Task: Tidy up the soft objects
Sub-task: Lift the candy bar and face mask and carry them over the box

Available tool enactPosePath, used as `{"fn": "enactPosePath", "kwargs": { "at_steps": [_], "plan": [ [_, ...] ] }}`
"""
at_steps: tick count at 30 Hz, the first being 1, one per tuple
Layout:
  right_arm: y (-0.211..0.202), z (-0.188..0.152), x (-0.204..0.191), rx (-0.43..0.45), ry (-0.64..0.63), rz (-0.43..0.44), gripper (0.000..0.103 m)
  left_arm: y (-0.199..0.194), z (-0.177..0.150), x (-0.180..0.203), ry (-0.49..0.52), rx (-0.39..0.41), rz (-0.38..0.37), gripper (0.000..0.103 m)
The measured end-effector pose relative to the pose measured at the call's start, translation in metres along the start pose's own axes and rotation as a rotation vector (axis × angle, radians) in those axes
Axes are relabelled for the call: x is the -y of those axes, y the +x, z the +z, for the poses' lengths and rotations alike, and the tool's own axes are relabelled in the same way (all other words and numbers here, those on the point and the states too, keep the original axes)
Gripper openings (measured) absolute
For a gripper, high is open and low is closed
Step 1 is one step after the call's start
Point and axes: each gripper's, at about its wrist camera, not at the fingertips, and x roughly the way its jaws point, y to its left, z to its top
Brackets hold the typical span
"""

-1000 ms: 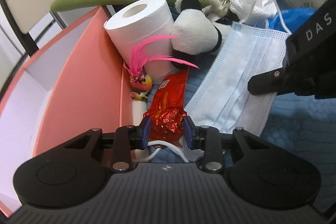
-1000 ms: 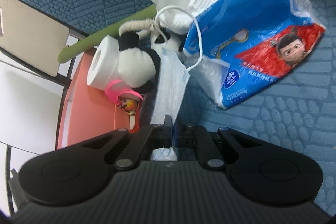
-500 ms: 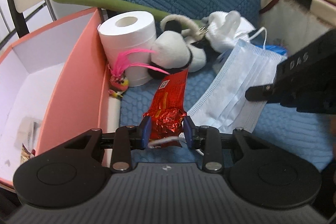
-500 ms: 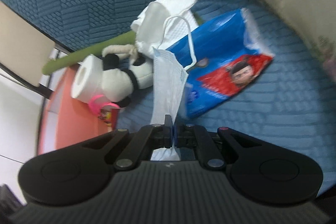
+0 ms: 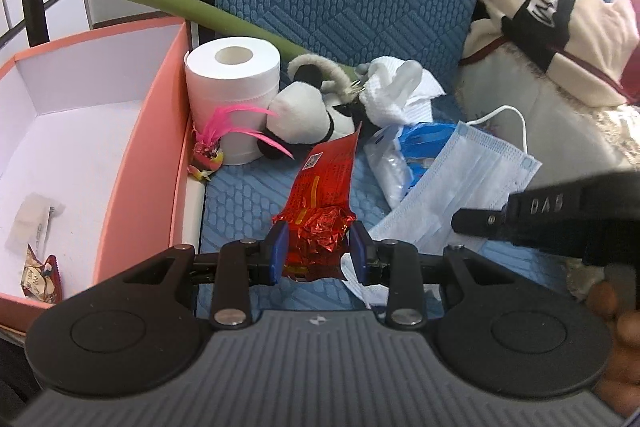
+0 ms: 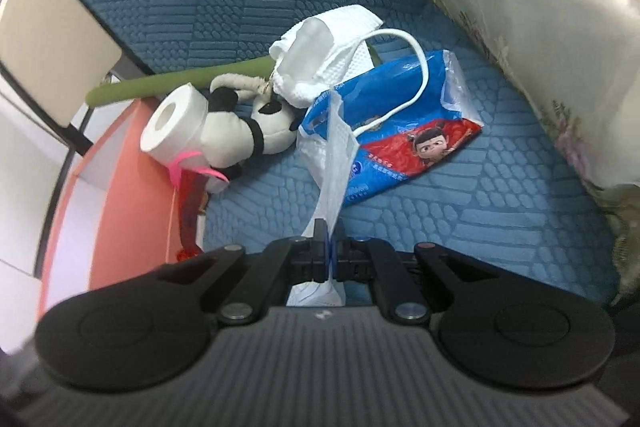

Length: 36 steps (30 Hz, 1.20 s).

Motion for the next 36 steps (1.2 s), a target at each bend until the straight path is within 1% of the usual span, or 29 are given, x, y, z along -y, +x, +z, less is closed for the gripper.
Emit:
{"fn": "enactPosePath", "kwargs": {
  "at_steps": [5,7,9,14,17,20,23,29,36],
  "plan": [
    [-0.014,-0.005,-0.007,0.03,-0.032,-0.01,0.005,-0.013,0.0,-0.001,-0.004,0.0,-0.039,0.038],
    [-0.021,-0.008,-0.01,0.039,-0.045,-0.001,0.005,-0.018,0.0,-0.001,-0.01,0.007,-0.047,0.038],
    [-0.027,-0.015,-0.012,0.033,-0.059,0.002,0.005,-0.021,0.001,-0.002,-0.013,0.015,-0.058,0.038],
    [-0.036,-0.032,-0.014,0.023,-0.058,-0.034,0.005,-0.022,0.002,-0.002,-0.022,0.003,-0.098,0.038],
    [-0.042,-0.035,-0.022,0.036,-0.095,-0.053,0.005,-0.027,0.003,-0.003,-0.022,0.006,-0.117,0.038],
    [-0.05,-0.04,-0.03,0.049,-0.127,-0.056,0.005,-0.033,0.006,-0.006,-0.024,0.007,-0.135,0.038],
    [-0.055,-0.043,-0.035,0.051,-0.124,-0.061,0.005,-0.039,0.009,-0.005,-0.019,0.013,-0.149,0.038],
    [-0.07,-0.032,-0.043,0.072,-0.12,-0.042,0.005,-0.049,0.019,-0.008,-0.02,0.028,-0.167,0.038],
    [-0.089,-0.01,-0.069,0.128,-0.159,-0.024,0.005,-0.061,0.042,-0.014,-0.029,0.043,-0.177,0.038]
  ]
}}
